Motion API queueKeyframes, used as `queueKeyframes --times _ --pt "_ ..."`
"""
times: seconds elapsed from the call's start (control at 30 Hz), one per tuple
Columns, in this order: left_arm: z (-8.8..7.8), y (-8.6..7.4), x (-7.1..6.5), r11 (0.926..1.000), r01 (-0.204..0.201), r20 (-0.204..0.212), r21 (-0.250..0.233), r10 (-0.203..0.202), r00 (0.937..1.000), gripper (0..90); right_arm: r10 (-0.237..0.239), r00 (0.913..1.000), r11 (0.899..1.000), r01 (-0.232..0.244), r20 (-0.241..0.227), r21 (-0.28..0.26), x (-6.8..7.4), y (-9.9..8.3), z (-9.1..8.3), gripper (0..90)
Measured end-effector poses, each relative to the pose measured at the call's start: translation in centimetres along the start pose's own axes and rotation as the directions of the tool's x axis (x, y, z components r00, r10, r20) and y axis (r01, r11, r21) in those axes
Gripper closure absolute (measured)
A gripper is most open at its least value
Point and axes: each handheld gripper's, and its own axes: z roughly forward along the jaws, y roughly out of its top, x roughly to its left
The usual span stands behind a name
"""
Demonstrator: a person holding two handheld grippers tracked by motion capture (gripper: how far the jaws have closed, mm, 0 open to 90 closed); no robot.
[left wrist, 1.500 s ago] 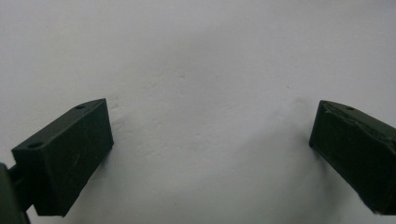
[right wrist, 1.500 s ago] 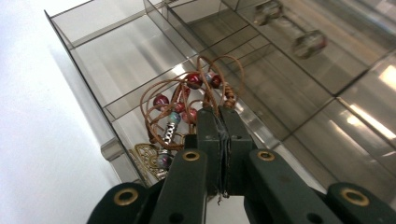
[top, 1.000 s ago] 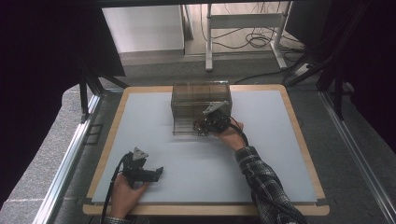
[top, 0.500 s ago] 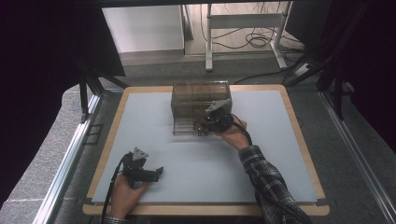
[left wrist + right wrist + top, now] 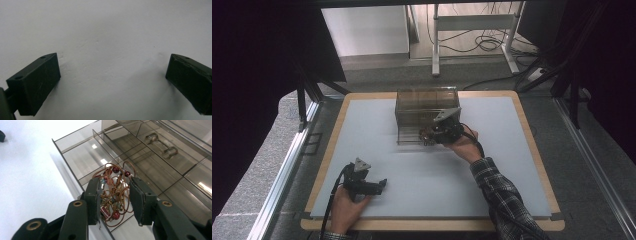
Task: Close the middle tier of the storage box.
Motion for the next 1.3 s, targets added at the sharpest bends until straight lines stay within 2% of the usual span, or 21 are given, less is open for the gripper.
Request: queueKeyframes --times 0.63,1.3 --pt "0.0 0.0 0.0 1.0 0.001 0.001 -0.001 -0.001 1.0 0.0 -0.02 0.9996 1.0 0.019 -0.02 -0.013 1.1 -0.6 -1.2 49.7" --pt "0.0 0.0 0.0 1.0 0.001 0.0 -0.001 -0.001 1.0 0.0 -0.051 0.998 0.998 0.05 -0.037 -0.024 2.6 -1.4 -1.6 38.8"
